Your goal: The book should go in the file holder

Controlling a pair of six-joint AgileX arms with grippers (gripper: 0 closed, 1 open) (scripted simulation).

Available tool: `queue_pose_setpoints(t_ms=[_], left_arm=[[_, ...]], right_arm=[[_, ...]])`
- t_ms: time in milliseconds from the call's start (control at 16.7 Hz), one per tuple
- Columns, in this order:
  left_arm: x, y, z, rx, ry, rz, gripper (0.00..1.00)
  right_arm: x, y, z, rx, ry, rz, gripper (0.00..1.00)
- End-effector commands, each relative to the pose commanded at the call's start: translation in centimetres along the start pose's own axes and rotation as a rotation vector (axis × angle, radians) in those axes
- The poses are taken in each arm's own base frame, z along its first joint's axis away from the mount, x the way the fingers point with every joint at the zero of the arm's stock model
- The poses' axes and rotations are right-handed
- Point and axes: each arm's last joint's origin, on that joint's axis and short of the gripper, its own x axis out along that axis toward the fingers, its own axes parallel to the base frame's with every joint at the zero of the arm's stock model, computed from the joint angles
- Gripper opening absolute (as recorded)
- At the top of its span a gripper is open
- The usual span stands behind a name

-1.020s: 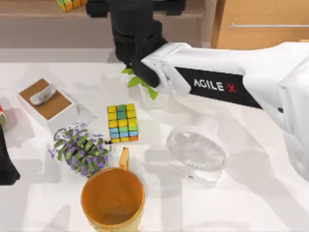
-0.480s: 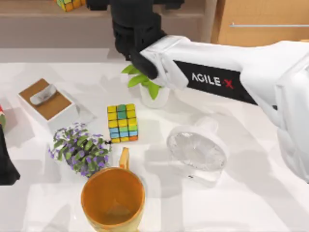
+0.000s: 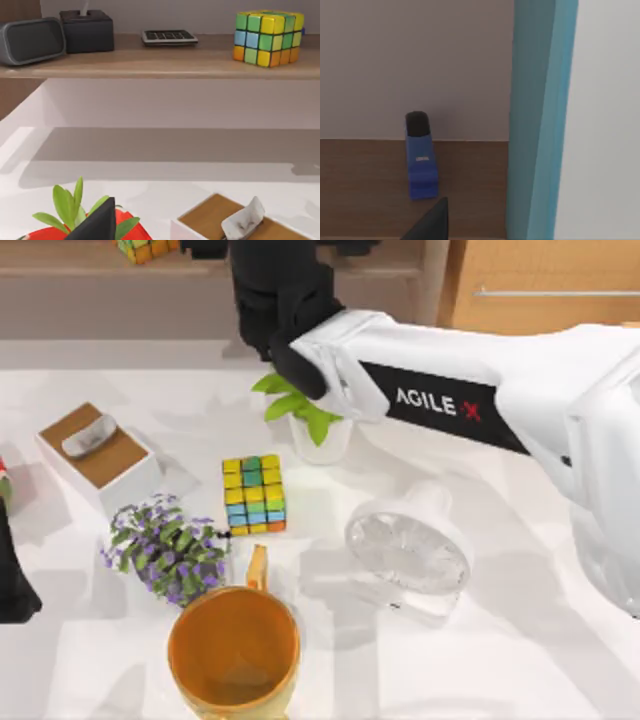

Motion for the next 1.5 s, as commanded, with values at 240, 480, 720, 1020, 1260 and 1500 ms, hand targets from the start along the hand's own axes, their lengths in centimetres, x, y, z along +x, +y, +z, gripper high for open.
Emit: queue_pose_setpoints(t_ms=[240, 480, 720, 1020, 1260, 1500], left_arm=[[0.0, 0.0, 0.0, 0.000, 0.000, 0.000, 1.00], [0.0, 0.0, 0.0, 0.000, 0.000, 0.000, 1.00], [0.0, 0.0, 0.0, 0.000, 0.000, 0.000, 1.00], [0.0, 0.0, 0.0, 0.000, 0.000, 0.000, 1.00], [0.0, 0.0, 0.0, 0.000, 0.000, 0.000, 1.00], [0.0, 0.0, 0.0, 0.000, 0.000, 0.000, 1.00]], right_arm=[[0.0, 0.0, 0.0, 0.000, 0.000, 0.000, 0.47], [0.0, 0.0, 0.0, 0.000, 0.000, 0.000, 0.17], [0.0, 0.0, 0.0, 0.000, 0.000, 0.000, 0.00], [0.0, 0.0, 0.0, 0.000, 0.000, 0.000, 0.00], [-0.1, 0.1, 0.4, 0.003, -0.002, 0.003, 0.00], [-0.1, 0.2, 1.2, 0.003, -0.002, 0.004, 0.00]])
